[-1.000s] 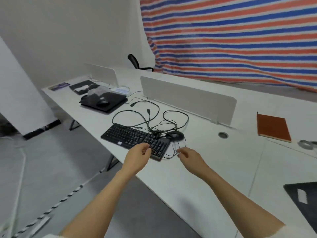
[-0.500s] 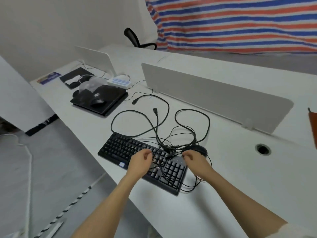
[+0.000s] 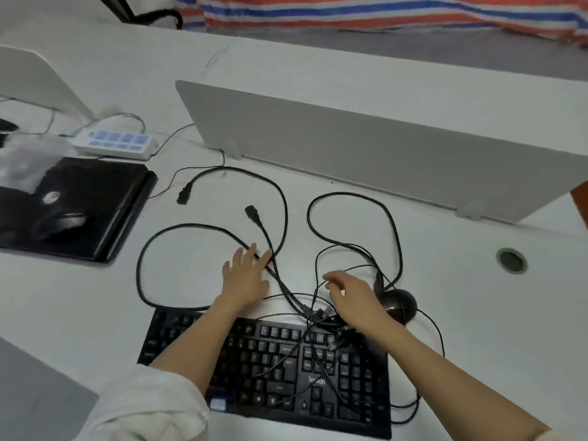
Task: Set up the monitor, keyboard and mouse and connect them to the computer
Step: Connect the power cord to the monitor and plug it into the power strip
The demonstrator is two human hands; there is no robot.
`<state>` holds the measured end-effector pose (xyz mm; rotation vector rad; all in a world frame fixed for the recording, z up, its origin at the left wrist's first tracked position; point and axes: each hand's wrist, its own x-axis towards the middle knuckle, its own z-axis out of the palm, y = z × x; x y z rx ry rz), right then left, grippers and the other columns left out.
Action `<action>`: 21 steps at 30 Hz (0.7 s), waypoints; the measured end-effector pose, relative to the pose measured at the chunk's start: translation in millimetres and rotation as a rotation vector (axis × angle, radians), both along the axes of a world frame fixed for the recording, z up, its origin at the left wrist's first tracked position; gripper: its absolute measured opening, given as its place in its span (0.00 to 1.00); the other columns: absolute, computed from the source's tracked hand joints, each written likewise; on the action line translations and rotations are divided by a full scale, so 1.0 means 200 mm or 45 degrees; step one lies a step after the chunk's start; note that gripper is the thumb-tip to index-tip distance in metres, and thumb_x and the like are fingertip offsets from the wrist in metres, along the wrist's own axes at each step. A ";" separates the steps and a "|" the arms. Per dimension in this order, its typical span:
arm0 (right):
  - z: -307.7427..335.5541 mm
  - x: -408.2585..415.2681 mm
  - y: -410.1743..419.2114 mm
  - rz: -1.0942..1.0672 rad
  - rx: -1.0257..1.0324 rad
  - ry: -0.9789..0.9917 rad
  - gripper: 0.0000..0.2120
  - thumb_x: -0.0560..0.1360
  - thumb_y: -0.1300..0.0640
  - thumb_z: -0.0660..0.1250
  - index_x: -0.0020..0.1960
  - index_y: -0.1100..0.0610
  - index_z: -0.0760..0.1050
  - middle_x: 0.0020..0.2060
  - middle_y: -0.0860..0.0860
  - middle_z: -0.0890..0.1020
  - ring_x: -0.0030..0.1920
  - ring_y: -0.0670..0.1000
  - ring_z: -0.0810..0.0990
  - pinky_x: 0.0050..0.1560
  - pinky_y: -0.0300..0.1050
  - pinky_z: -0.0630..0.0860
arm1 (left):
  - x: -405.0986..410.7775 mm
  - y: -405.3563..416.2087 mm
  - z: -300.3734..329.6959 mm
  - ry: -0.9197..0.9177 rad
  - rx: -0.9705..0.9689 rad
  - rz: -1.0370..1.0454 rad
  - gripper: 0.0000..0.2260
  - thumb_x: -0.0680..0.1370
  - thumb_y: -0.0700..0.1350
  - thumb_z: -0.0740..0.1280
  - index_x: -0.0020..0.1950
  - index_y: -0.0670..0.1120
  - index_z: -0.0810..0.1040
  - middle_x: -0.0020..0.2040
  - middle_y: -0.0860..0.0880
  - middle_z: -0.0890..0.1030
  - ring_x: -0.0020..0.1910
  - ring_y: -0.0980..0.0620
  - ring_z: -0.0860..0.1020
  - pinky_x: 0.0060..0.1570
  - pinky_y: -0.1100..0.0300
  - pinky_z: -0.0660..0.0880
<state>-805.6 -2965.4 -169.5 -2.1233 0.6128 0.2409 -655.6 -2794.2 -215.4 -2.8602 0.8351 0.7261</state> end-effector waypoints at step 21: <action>-0.02 0.08 0.12 0.578 -0.570 0.474 0.35 0.73 0.31 0.53 0.73 0.49 0.60 0.68 0.51 0.70 0.68 0.53 0.65 0.65 0.55 0.58 | 0.17 -0.05 -0.07 -0.212 -0.216 -0.092 0.15 0.74 0.48 0.69 0.55 0.40 0.73 0.55 0.43 0.70 0.54 0.43 0.69 0.45 0.56 0.69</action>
